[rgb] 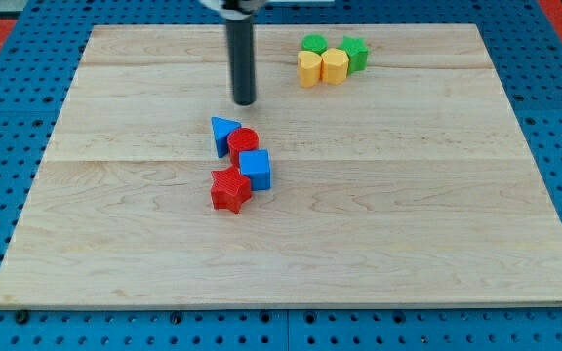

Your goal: Slide the blue triangle and red star

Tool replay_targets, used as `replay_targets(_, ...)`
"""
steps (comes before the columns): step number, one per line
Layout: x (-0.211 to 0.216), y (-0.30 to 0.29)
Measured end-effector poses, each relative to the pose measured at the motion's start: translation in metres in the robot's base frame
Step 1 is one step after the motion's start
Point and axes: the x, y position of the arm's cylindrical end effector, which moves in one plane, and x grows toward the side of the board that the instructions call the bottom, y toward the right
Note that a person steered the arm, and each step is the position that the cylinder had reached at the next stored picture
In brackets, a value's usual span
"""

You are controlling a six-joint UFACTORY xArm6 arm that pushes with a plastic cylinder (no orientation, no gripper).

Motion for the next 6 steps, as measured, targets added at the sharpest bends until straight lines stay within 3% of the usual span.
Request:
replay_targets(1, 0.066, 0.014)
replay_targets(2, 0.1, 0.025)
replay_targets(4, 0.045, 0.032)
replay_targets(5, 0.024, -0.006)
replay_targets(6, 0.074, -0.018)
